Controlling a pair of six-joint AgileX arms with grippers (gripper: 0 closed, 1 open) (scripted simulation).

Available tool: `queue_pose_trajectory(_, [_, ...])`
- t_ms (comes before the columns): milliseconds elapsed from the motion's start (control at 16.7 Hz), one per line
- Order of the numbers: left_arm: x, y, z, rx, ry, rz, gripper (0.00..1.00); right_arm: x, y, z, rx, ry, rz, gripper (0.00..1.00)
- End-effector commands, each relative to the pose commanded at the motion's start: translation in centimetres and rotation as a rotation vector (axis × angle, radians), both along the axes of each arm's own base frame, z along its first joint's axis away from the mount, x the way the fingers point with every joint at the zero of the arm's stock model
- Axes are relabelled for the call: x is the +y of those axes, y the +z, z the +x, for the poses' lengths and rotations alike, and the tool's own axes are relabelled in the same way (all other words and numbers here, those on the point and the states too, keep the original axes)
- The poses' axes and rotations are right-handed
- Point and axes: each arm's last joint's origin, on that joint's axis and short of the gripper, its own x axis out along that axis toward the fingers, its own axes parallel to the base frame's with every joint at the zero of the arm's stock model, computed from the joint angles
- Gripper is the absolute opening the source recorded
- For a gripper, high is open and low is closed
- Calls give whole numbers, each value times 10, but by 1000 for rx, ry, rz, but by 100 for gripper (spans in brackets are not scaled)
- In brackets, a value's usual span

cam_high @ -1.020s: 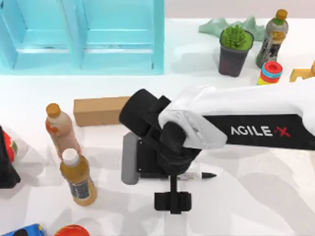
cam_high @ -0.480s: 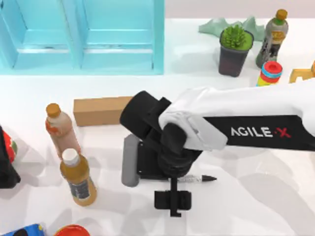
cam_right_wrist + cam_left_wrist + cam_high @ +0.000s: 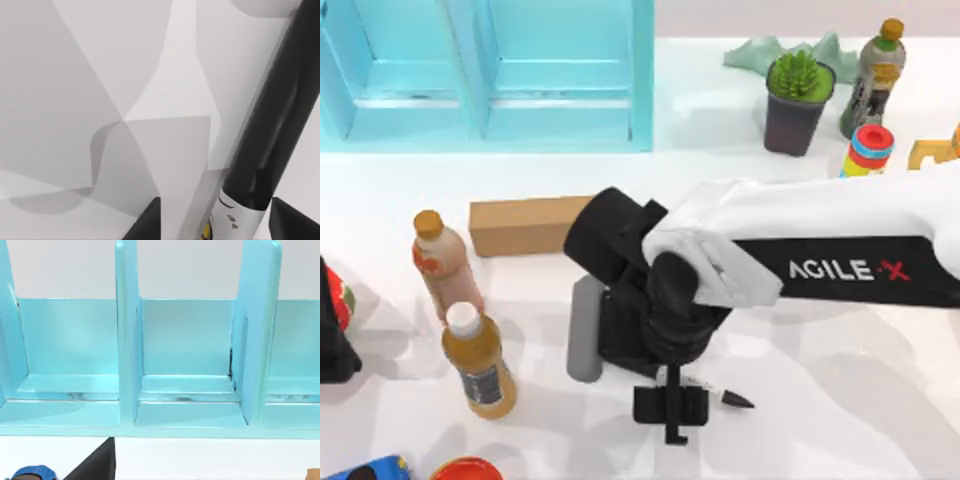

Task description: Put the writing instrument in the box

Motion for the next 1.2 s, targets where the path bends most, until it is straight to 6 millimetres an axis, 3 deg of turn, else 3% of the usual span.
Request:
queue_pose_trajectory(60, [0, 0, 0, 0, 0, 0, 100, 0, 0, 0, 0, 0, 0, 0])
queue_pose_trajectory(120, [0, 0, 0, 0, 0, 0, 100, 0, 35, -12, 39, -24, 53, 0])
queue_pose_trajectory(300, [0, 0, 0, 0, 0, 0, 100, 1, 48, -9, 31, -29, 61, 0])
queue_pose_trajectory(720, [0, 0, 0, 0, 0, 0, 100, 1, 126, -12, 44, -22, 47, 0])
queue_pose_trajectory(840, [0, 0, 0, 0, 0, 0, 100, 0, 135, -12, 39, -24, 53, 0])
queue_pose_trajectory(1080, [0, 0, 0, 0, 0, 0, 100, 0, 134, -12, 41, -25, 51, 0])
queue_pose_trajectory(1200, [0, 0, 0, 0, 0, 0, 100, -9, 148, -4, 15, -84, 97, 0])
